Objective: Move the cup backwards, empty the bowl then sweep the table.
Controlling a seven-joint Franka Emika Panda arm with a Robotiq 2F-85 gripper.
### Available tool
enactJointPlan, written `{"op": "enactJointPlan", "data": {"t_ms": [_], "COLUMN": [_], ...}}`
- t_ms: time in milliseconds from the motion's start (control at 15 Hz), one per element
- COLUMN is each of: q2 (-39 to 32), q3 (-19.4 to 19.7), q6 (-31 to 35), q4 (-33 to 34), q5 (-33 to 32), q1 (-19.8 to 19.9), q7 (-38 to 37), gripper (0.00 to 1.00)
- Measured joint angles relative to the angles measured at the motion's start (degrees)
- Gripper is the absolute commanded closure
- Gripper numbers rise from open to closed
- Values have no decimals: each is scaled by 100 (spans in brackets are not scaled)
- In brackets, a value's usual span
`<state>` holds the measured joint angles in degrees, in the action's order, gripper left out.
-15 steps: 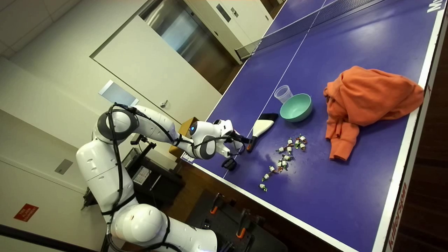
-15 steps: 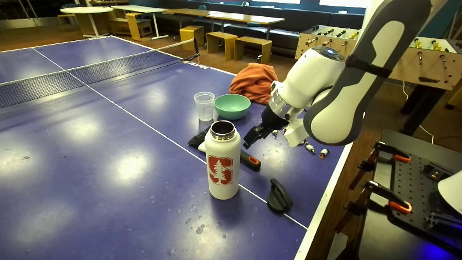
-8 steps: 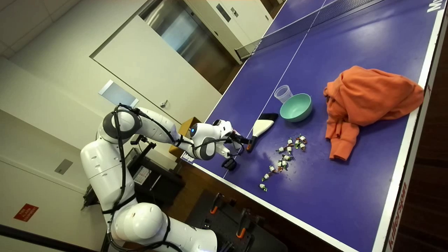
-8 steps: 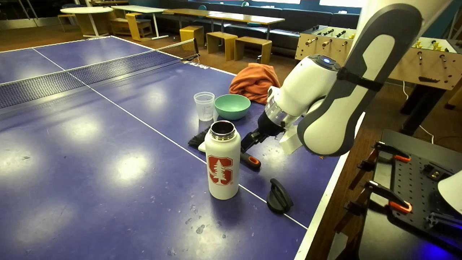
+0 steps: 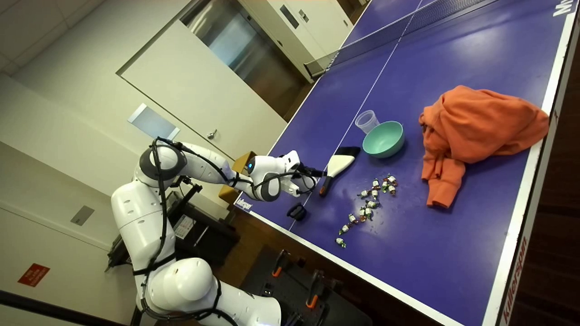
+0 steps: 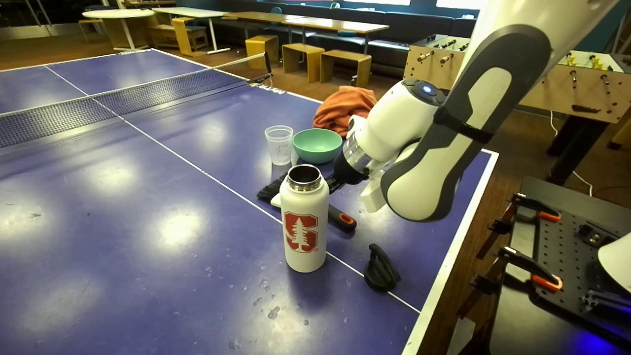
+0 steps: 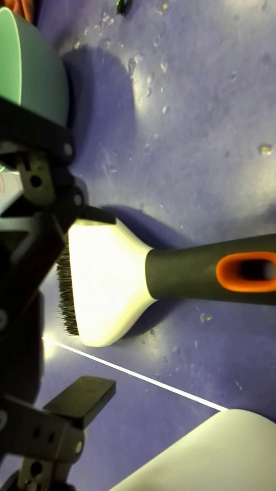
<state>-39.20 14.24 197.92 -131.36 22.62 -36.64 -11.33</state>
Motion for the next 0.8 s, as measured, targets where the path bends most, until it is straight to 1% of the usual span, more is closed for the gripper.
{"op": "enactJointPlan", "data": {"t_ms": [400, 800], "q2": [-317, -412], "q3": [72, 41], "q6": [0, 0], "q4": [122, 332], "q5": [1, -81], "q1": [-60, -1], "q7": [2, 104], "gripper": [0, 0]}}
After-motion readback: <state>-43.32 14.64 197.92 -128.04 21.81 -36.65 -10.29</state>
